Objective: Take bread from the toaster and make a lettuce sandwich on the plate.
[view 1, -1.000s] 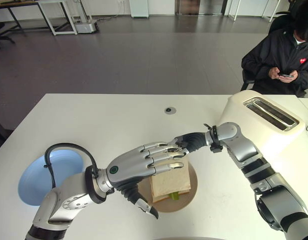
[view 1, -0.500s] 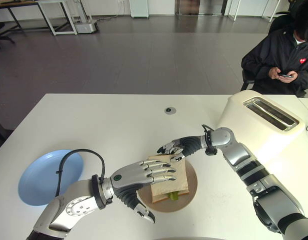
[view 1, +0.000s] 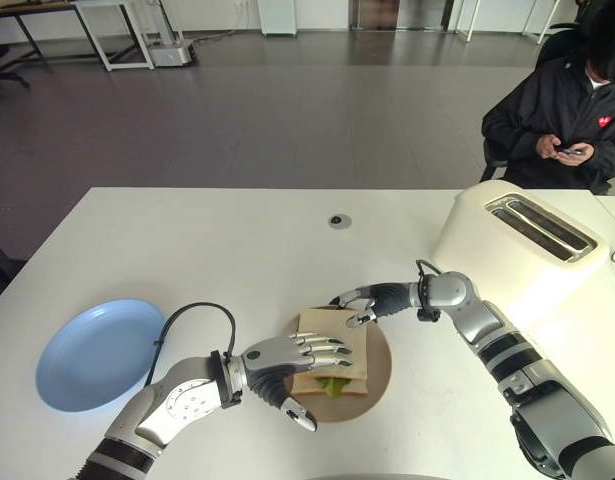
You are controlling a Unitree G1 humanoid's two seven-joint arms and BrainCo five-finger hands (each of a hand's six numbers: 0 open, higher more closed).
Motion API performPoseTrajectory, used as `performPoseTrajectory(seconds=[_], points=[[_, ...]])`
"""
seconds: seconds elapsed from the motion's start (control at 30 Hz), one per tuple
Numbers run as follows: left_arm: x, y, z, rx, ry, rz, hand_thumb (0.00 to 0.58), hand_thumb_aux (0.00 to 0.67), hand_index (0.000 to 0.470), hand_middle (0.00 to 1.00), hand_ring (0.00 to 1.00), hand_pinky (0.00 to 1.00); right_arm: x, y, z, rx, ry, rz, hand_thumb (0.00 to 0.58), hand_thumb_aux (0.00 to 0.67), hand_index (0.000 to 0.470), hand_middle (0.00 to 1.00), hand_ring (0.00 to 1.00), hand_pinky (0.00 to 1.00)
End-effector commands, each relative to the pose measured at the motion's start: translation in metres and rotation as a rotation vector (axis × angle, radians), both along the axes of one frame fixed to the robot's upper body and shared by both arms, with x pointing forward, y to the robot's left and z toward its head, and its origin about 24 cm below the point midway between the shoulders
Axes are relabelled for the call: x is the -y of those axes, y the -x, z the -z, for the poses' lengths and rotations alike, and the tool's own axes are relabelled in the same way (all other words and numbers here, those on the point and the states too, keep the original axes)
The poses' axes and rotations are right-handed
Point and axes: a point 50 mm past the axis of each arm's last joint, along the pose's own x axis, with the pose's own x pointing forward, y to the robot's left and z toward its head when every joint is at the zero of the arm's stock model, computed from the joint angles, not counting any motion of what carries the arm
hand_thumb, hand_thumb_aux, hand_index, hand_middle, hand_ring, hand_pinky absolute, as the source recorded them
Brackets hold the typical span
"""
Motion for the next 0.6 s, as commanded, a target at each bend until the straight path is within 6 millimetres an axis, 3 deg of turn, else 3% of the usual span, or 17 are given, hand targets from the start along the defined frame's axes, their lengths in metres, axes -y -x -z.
performPoseTrajectory(seconds=[0.03,0.1,0.2,0.37,0.47,0.6], points=[[-0.006,0.007,0.032,-0.153,-0.073,-0.018,0.0,0.0,0.0,0.0,0.0,0.0,0.022,-0.018,-0.044,0.331,-0.067,0.123,0.0,0.0,0.0,0.0,0.0,0.0],[-0.003,0.0,0.037,-0.159,-0.084,-0.008,0.0,0.0,0.0,0.0,0.0,0.0,0.045,-0.02,-0.067,0.458,-0.126,0.212,0.0,0.0,0.0,0.0,0.0,0.0],[0.0,-0.012,0.04,-0.144,-0.09,-0.009,0.0,0.0,0.0,0.0,0.0,0.0,0.072,-0.016,-0.085,0.576,-0.137,0.295,0.0,0.0,0.0,0.0,0.0,0.0],[0.019,-0.047,0.037,-0.061,-0.034,-0.06,0.0,0.0,0.0,0.0,0.0,0.0,0.087,0.001,-0.096,0.657,-0.113,0.26,0.0,0.0,0.0,0.0,0.0,0.0],[0.034,-0.069,0.013,0.057,0.087,-0.114,0.0,0.0,0.0,0.0,0.0,0.0,0.094,0.01,-0.094,0.664,-0.057,0.241,0.0,0.0,0.0,0.0,0.0,0.0],[0.022,-0.064,-0.05,0.207,0.422,-0.143,0.0,0.0,0.0,0.0,0.0,0.0,0.101,0.026,-0.092,0.682,0.025,0.173,0.0,0.0,0.0,0.0,0.0,0.0]])
